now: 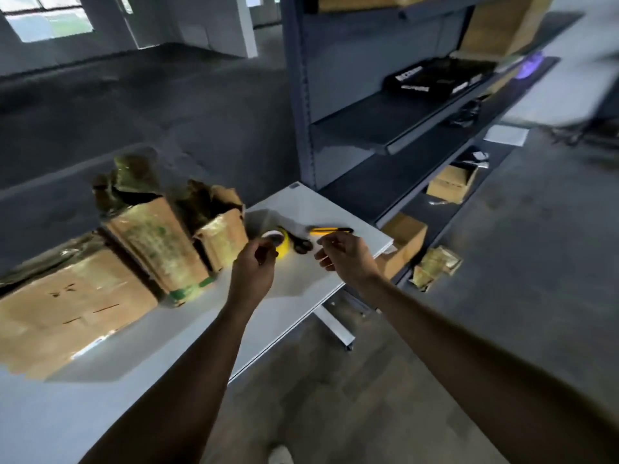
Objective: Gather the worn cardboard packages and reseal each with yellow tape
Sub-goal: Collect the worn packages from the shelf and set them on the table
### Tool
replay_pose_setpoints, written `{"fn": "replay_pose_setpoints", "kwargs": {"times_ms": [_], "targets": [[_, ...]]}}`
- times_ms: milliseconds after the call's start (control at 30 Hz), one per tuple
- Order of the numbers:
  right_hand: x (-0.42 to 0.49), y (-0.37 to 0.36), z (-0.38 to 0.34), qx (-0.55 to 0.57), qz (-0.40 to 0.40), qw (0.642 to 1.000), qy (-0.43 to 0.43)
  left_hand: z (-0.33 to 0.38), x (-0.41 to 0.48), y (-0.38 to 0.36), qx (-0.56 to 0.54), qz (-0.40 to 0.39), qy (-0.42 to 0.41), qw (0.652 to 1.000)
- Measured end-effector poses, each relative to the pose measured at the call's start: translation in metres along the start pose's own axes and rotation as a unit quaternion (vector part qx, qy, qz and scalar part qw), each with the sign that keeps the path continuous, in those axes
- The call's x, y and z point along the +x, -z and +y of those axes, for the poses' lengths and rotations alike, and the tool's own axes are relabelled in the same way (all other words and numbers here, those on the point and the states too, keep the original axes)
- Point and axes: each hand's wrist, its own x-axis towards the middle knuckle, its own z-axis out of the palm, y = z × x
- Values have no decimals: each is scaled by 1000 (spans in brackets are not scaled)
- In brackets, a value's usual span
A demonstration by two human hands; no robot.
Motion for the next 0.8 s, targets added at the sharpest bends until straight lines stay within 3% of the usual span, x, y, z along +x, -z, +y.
{"fn": "replay_pose_setpoints", "kwargs": {"times_ms": [500,800], "targets": [[48,240,98,-13,188,975,-118,87,57,-273,-15,-226,-19,974],[140,358,96,-62,250,953,-158,143,156,-420,-30,-305,-23,952]]}}
